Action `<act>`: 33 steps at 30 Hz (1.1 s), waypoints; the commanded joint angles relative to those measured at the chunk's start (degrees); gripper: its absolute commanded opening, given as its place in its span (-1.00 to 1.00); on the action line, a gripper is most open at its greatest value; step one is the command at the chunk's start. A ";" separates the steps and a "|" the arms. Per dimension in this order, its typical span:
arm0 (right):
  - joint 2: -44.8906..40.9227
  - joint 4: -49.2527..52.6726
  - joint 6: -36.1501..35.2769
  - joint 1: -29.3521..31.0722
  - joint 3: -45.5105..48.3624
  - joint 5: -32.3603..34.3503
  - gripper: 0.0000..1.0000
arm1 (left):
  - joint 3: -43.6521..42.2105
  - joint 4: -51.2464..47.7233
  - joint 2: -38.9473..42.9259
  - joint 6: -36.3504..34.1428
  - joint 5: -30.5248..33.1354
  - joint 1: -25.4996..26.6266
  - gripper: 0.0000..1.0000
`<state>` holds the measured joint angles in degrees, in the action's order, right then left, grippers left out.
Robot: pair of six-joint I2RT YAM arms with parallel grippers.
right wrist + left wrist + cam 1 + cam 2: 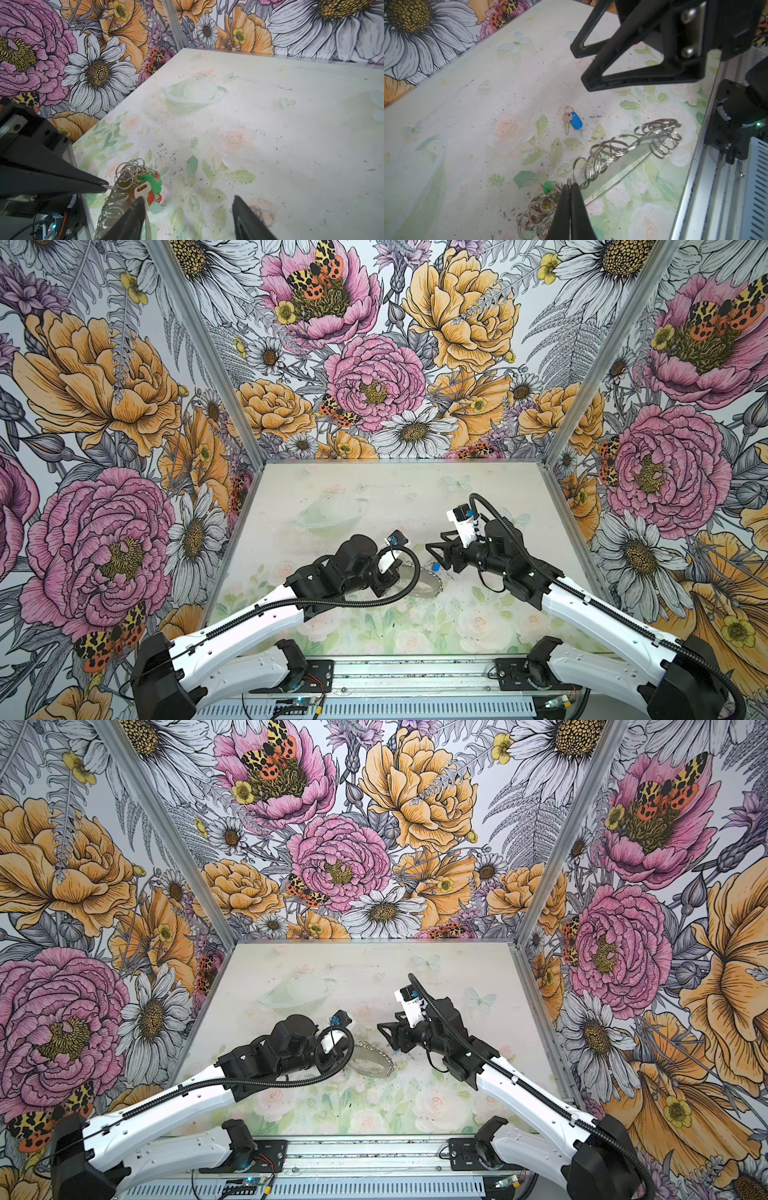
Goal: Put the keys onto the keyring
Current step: 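Grasp the ring chain with the right gripper, stretching it between both grippers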
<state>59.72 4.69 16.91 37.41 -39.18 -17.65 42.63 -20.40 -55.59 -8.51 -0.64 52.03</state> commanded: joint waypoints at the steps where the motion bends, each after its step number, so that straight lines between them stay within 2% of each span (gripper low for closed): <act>1: -1.27 -3.62 -1.75 2.58 2.79 -4.84 0.33 | -6.31 16.90 4.90 -5.96 -5.76 0.34 -1.00; 5: -3.58 -10.33 -0.19 4.01 6.84 -8.06 0.33 | -12.94 27.91 9.12 -3.97 -6.48 -1.52 -1.00; 16: -4.45 -15.26 -1.73 4.30 8.92 -8.42 0.27 | -15.69 34.34 8.21 -3.39 -23.93 -8.41 -1.00; 33: -9.23 -23.46 -3.77 4.28 13.60 -16.15 -0.01 | -19.52 45.98 5.94 -0.11 -37.66 -10.81 -1.00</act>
<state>50.74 -15.77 13.89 41.45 -26.13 -31.35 23.11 19.31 -49.80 -9.87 -33.85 41.80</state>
